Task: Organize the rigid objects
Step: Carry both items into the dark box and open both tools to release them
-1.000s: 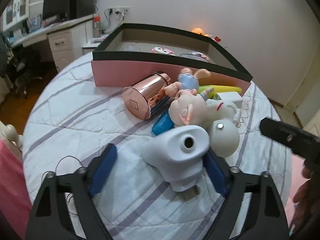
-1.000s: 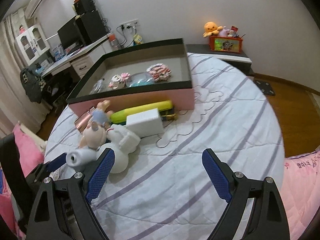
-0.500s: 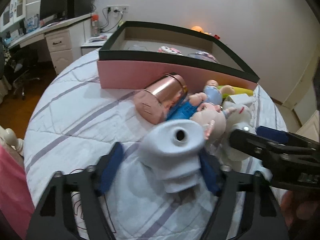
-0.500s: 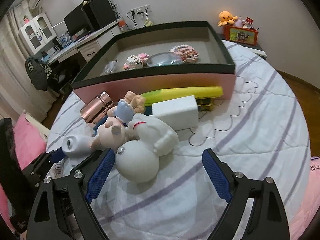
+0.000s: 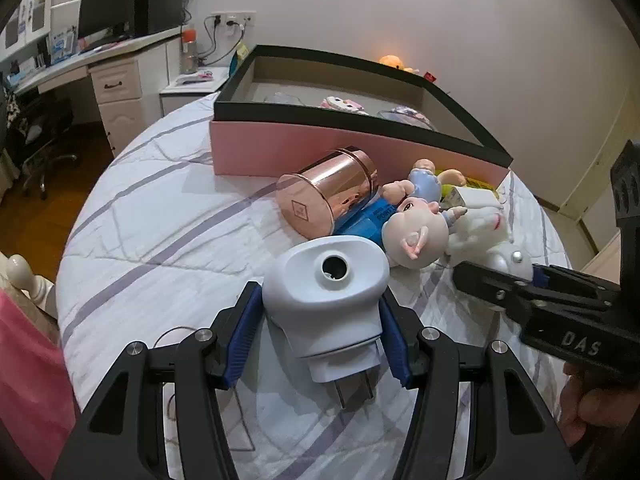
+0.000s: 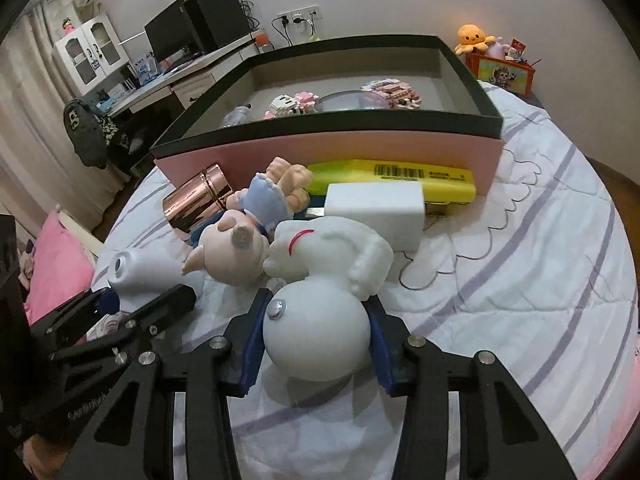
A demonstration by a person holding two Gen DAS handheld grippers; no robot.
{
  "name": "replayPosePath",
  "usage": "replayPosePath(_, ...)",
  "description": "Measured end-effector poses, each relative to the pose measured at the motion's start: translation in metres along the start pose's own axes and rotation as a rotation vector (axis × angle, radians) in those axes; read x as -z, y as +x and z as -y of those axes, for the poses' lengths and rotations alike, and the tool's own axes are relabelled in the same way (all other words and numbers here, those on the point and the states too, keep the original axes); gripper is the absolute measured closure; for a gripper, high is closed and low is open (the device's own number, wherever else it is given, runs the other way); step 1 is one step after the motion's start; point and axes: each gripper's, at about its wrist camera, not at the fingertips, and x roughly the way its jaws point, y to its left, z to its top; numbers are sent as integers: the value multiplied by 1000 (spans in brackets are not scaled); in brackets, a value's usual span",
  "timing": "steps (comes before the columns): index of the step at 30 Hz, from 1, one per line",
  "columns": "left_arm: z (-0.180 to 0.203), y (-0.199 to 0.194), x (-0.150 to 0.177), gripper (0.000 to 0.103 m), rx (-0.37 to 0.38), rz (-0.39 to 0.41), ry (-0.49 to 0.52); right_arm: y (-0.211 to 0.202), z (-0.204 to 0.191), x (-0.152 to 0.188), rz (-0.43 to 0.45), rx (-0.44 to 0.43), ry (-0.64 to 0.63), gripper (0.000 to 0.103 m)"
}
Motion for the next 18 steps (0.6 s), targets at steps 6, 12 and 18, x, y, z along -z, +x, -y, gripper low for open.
replayPosePath(6,-4,-12,0,46,-12,15,-3,-18,5,1,23,-28,15,57)
replayPosePath(12,-5,-26,-10,46,-22,49,2,-33,-2,-6,57,-40,0,57)
replayPosePath(18,-5,-38,-44,46,-32,121,28,-45,-5,-27,108,-50,-20,57)
